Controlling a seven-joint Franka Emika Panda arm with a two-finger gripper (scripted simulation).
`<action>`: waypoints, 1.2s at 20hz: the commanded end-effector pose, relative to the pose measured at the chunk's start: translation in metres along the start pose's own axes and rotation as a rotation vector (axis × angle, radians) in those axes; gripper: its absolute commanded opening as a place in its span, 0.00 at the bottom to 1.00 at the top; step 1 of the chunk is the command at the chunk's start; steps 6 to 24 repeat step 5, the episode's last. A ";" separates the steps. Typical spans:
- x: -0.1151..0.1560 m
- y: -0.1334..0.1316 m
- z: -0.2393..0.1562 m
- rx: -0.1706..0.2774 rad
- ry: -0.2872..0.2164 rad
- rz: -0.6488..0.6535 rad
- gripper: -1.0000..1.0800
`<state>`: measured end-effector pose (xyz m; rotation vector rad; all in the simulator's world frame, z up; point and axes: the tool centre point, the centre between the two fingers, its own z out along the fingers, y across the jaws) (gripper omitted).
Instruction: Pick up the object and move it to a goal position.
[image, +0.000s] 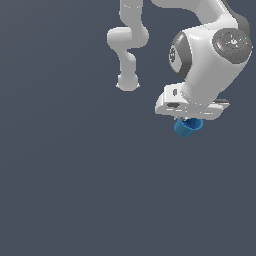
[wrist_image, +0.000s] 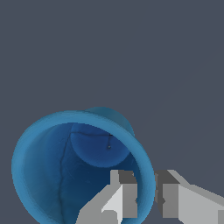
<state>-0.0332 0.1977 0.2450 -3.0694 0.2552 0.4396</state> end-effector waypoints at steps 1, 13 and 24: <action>-0.003 -0.008 -0.006 0.001 0.001 0.002 0.00; -0.003 -0.012 -0.008 0.001 0.002 0.003 0.00; -0.003 -0.012 -0.008 0.001 0.002 0.003 0.00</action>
